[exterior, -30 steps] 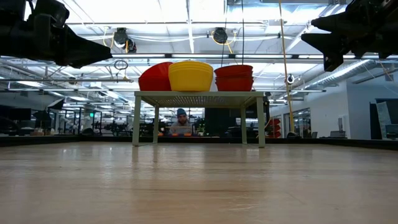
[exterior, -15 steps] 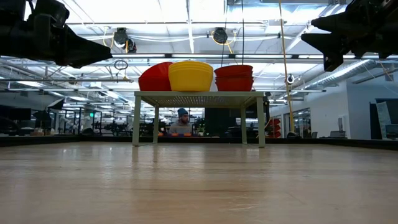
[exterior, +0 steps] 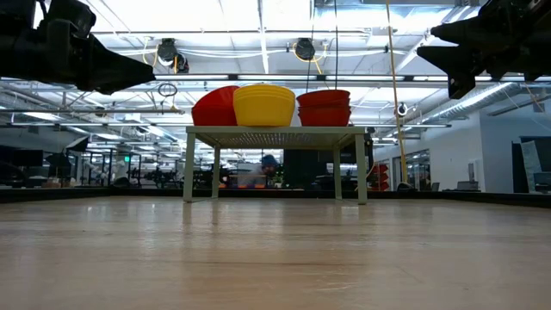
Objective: Pick & Place Mini bowls
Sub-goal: Return to Home Position
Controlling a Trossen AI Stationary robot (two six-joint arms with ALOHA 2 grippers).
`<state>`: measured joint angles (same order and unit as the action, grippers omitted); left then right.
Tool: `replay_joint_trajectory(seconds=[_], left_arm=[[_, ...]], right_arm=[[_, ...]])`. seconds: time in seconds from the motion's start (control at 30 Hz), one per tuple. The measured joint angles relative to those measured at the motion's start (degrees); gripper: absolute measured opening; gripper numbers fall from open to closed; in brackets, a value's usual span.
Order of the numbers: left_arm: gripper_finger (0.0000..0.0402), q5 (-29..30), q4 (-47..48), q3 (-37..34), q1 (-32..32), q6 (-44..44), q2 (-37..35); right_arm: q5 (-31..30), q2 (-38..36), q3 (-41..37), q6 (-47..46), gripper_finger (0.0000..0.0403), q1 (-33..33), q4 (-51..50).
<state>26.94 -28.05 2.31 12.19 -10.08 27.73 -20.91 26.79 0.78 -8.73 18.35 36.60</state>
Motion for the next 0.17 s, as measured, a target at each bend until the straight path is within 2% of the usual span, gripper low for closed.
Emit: replay_joint_trajectory(seconds=[0.17], left_arm=[[0.0200,0.0,0.0,0.0,0.0,0.1,0.0]], right_arm=[[0.0,0.0,0.0,0.0,0.0160,0.0,0.0]])
